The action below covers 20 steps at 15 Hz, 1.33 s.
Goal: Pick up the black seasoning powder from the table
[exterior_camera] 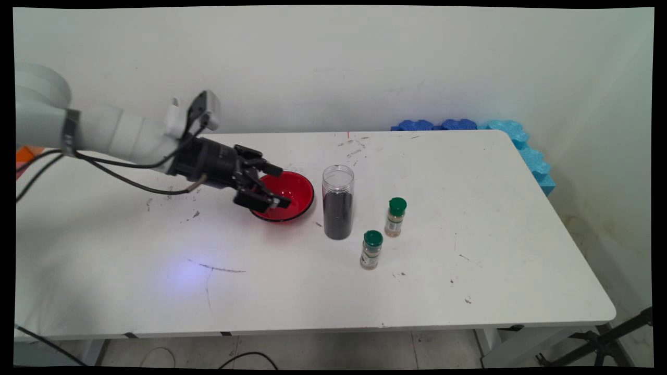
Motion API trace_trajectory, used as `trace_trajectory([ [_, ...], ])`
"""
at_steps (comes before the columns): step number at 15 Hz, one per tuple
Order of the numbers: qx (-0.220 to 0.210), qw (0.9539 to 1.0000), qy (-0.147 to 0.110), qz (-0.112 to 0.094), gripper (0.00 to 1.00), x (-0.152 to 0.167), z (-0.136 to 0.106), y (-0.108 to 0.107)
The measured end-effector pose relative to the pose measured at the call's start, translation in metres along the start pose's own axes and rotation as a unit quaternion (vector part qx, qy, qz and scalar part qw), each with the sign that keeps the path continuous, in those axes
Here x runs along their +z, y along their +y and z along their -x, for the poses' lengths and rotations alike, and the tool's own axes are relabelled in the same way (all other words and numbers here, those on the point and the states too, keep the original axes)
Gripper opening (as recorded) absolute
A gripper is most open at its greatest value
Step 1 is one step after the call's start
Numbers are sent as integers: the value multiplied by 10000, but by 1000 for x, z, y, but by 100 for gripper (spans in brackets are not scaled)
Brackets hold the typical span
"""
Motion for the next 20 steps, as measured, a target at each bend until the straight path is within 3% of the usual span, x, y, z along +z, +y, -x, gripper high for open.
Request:
trace_trajectory([
  [10,42,9999,78,121,100,64,-9,-4],
  [20,161,9996,27,212,100,105,-18,-7],
])
